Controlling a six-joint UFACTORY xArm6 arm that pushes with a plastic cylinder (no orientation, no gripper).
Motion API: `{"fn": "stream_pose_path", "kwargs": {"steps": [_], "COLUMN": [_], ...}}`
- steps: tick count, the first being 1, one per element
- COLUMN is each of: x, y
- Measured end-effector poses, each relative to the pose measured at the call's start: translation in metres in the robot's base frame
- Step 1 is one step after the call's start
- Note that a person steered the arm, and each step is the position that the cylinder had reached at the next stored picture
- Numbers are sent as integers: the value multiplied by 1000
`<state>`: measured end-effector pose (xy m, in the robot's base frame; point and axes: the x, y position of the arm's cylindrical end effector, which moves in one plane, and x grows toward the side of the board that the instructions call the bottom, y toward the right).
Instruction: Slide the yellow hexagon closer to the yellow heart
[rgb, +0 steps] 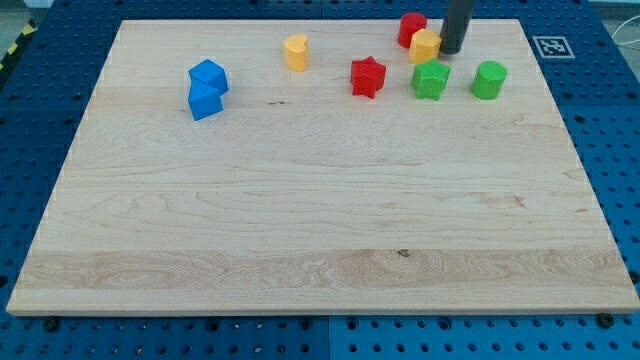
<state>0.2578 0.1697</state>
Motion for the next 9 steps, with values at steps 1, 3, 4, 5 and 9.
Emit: {"fn": "stream_pose_path", "kwargs": {"steps": [1,3,4,5,9], "x": [2,31,16,1,-3], "y": [-16,-25,-29,-24,-68]}}
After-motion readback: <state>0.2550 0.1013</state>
